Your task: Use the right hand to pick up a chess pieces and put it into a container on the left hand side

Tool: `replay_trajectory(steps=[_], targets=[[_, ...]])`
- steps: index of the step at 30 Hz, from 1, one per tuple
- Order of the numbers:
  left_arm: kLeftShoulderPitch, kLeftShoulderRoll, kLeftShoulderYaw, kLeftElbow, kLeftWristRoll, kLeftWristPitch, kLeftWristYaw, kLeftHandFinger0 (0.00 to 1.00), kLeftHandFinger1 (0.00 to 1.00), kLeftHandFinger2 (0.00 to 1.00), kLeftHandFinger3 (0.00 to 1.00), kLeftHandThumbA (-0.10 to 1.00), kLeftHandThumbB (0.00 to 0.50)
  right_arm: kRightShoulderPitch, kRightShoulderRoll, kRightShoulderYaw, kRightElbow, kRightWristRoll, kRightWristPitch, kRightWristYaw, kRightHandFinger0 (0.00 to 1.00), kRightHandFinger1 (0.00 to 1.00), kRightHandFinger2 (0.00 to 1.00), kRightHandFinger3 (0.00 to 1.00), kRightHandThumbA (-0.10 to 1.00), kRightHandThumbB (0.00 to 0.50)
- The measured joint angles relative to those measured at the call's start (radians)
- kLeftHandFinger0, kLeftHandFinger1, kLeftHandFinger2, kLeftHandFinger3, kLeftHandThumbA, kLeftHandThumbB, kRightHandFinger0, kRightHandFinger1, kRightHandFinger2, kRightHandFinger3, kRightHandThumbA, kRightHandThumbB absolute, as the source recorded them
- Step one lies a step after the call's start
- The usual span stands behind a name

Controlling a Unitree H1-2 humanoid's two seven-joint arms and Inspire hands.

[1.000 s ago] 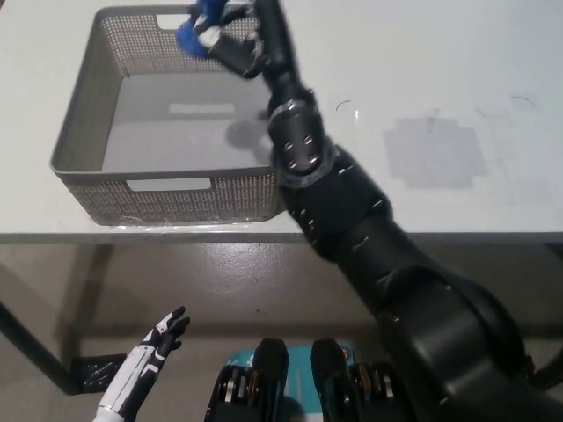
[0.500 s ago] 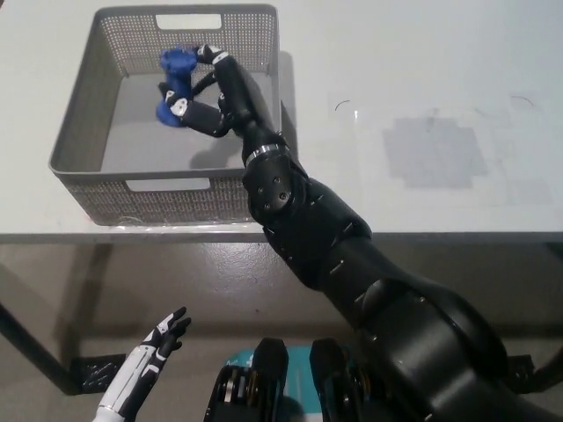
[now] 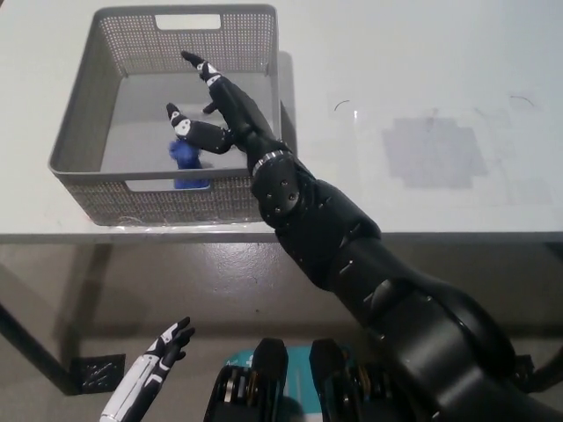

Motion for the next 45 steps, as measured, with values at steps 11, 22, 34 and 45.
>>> replay_trajectory(steps=[11,22,34,45], targets=[[0.024,-0.002,-0.001,-0.001,0.000,0.000,-0.001,1.00,1.00,1.00,1.00,1.00,0.319,0.011,-0.018,-0.024,-0.028,0.010,0.003,0.077,1.00,1.00,1.00,1.00,0.79,0.269],[0.037,-0.003,-0.002,0.002,0.005,-0.003,-0.001,1.00,1.00,1.00,1.00,1.00,0.369,0.093,-0.091,-0.093,-0.384,0.025,0.021,0.127,1.00,1.00,1.00,1.00,0.89,0.282],[0.037,-0.006,-0.002,0.005,0.005,-0.003,-0.001,1.00,1.00,1.00,1.00,1.00,0.298,0.251,-0.179,-0.149,-0.823,0.046,0.115,0.161,1.00,1.00,1.00,1.00,0.99,0.257],[0.039,-0.012,-0.001,0.009,0.005,-0.002,-0.001,1.00,1.00,1.00,1.00,1.00,0.312,0.471,-0.281,-0.212,-1.240,0.078,0.203,0.197,1.00,1.00,1.00,1.00,0.90,0.218]])
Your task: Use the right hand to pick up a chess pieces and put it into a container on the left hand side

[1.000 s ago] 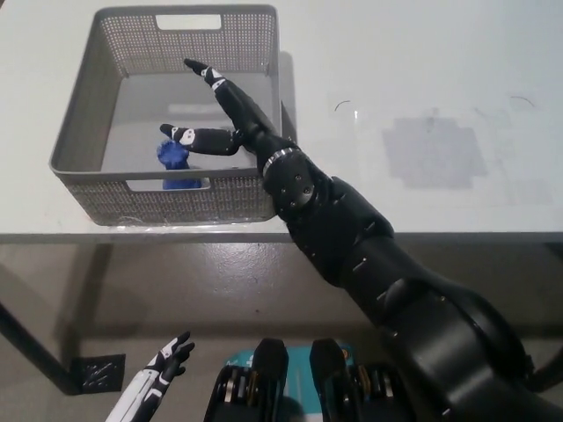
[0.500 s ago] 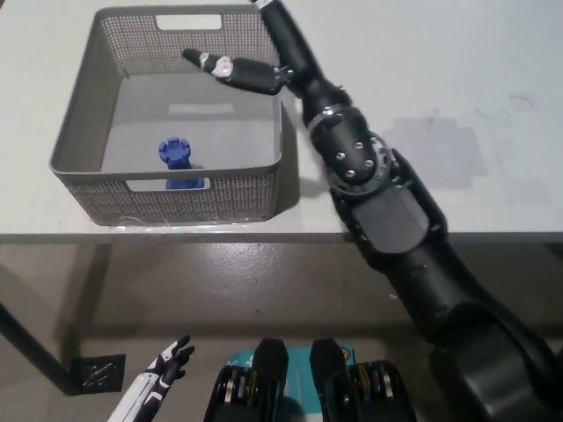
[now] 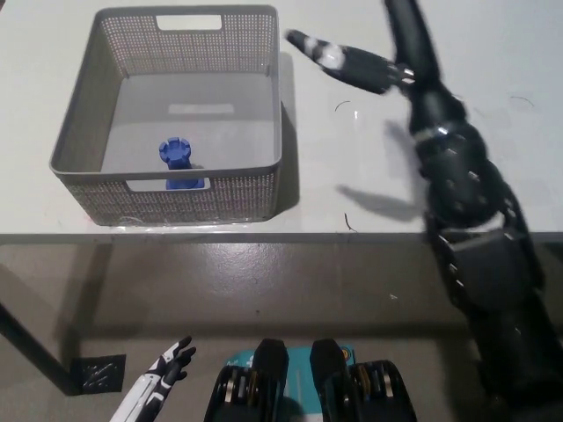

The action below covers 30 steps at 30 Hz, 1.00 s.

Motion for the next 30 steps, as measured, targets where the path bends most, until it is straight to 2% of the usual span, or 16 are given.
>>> replay_trajectory(steps=[3,5,9,12,15,18,19,23,25,26,30], targets=[[0.004,-0.003,0.000,0.000,0.000,0.000,0.000,1.00,1.00,1.00,1.00,1.00,0.321,0.087,-0.024,-0.014,-0.113,0.025,0.015,0.012,1.00,1.00,1.00,1.00,0.91,0.202],[0.008,-0.006,0.002,0.000,0.000,0.000,0.001,1.00,1.00,1.00,1.00,1.00,0.302,0.162,-0.041,-0.021,-0.191,0.048,0.022,0.022,1.00,1.00,1.00,1.00,0.91,0.199],[0.022,-0.013,0.012,0.001,0.000,-0.005,0.004,1.00,1.00,1.00,1.00,1.00,0.317,0.299,-0.055,-0.043,-0.339,0.103,0.044,0.043,1.00,1.00,1.00,1.00,0.93,0.236],[0.026,-0.013,0.020,0.005,0.000,-0.006,0.004,1.00,1.00,1.00,1.00,1.00,0.314,0.385,-0.059,-0.054,-0.381,0.136,0.060,0.054,1.00,1.00,1.00,1.00,0.93,0.209],[0.029,-0.013,0.024,0.012,0.000,-0.012,0.005,1.00,1.00,1.00,1.00,1.00,0.315,0.465,-0.059,-0.054,-0.386,0.159,0.064,0.066,1.00,1.00,1.00,1.00,0.92,0.187],[0.036,-0.014,0.025,0.018,-0.001,-0.017,0.005,1.00,1.00,1.00,1.00,1.00,0.314,0.537,-0.057,-0.052,-0.376,0.174,0.064,0.076,1.00,1.00,1.00,1.00,0.95,0.198],[0.039,-0.014,0.026,0.018,-0.001,-0.018,0.005,1.00,1.00,1.00,1.00,1.00,0.321,0.563,-0.054,-0.050,-0.366,0.175,0.064,0.078,1.00,1.00,1.00,1.00,0.92,0.166],[0.045,-0.017,0.029,0.018,0.000,-0.018,0.005,1.00,1.00,1.00,1.00,1.00,0.312,0.635,-0.039,-0.040,-0.300,0.193,0.060,0.095,1.00,1.00,1.00,1.00,0.84,0.161],[0.045,-0.016,0.030,0.018,0.000,-0.020,0.005,1.00,1.00,1.00,1.00,1.00,0.319,0.655,-0.031,-0.038,-0.259,0.203,0.050,0.103,1.00,1.00,1.00,1.00,0.84,0.172],[0.045,-0.016,0.031,0.018,0.000,-0.021,0.005,1.00,1.00,1.00,1.00,1.00,0.330,0.669,-0.028,-0.036,-0.241,0.207,0.047,0.106,1.00,1.00,1.00,1.00,0.86,0.154],[0.047,-0.015,0.035,0.017,0.000,-0.021,0.005,1.00,1.00,1.00,1.00,1.00,0.332,0.736,-0.018,-0.026,-0.170,0.209,0.025,0.114,1.00,1.00,1.00,1.00,0.85,0.132]])
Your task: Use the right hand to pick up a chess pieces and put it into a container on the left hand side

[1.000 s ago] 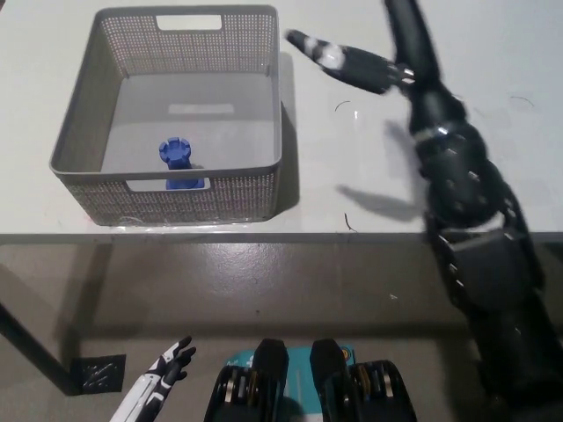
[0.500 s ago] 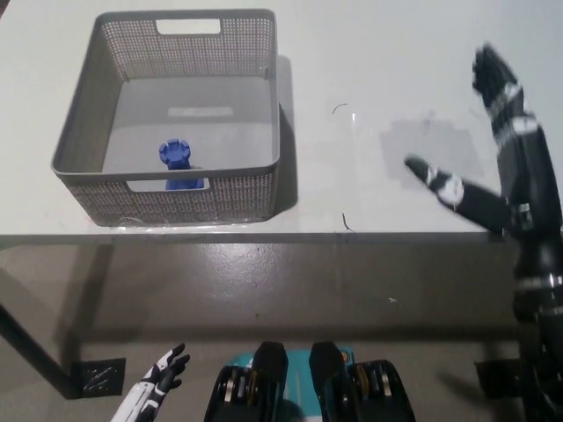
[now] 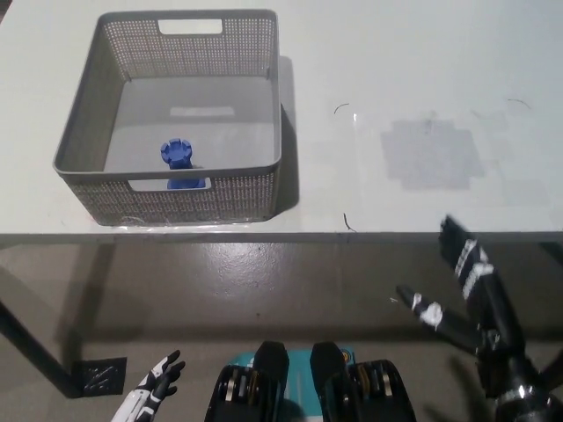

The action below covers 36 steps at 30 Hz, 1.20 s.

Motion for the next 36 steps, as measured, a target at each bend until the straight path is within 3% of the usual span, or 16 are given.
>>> replay_trajectory(steps=[1,9,11,15,20,32,36], targets=[[0.000,0.000,0.000,0.000,0.000,0.000,0.000,1.00,1.00,1.00,1.00,1.00,0.317,0.013,0.000,0.002,0.010,-0.001,-0.006,0.000,1.00,1.00,1.00,1.00,0.85,0.126],[-0.003,0.001,0.002,0.000,0.000,0.000,0.000,1.00,1.00,1.00,1.00,1.00,0.357,0.069,-0.009,0.020,0.112,-0.014,-0.062,0.015,1.00,1.00,1.00,1.00,0.86,0.138],[-0.005,0.001,0.003,0.001,0.000,0.000,0.000,1.00,1.00,1.00,1.00,1.00,0.343,0.074,-0.014,0.020,0.122,-0.015,-0.070,0.018,1.00,1.00,1.00,1.00,0.87,0.115],[-0.011,0.001,0.003,0.001,0.000,0.000,0.000,1.00,1.00,1.00,1.00,1.00,0.335,0.084,-0.017,0.020,0.131,-0.015,-0.085,0.021,1.00,1.00,1.00,1.00,0.94,0.147],[-0.014,0.001,0.006,0.001,0.001,0.000,0.001,1.00,1.00,1.00,1.00,1.00,0.313,0.091,-0.017,0.020,0.160,-0.012,-0.100,0.026,1.00,1.00,1.00,1.00,0.95,0.146],[-0.042,0.002,0.030,-0.019,0.000,0.001,0.001,1.00,1.00,1.00,1.00,1.00,0.312,0.085,-0.015,0.020,0.189,-0.009,-0.102,0.037,1.00,1.00,1.00,1.00,0.95,0.134],[-0.026,-0.001,0.031,-0.030,0.000,0.000,0.002,1.00,1.00,1.00,1.00,1.00,0.322,0.101,-0.017,0.019,0.184,-0.011,-0.102,0.037,1.00,1.00,1.00,1.00,0.90,0.112]])
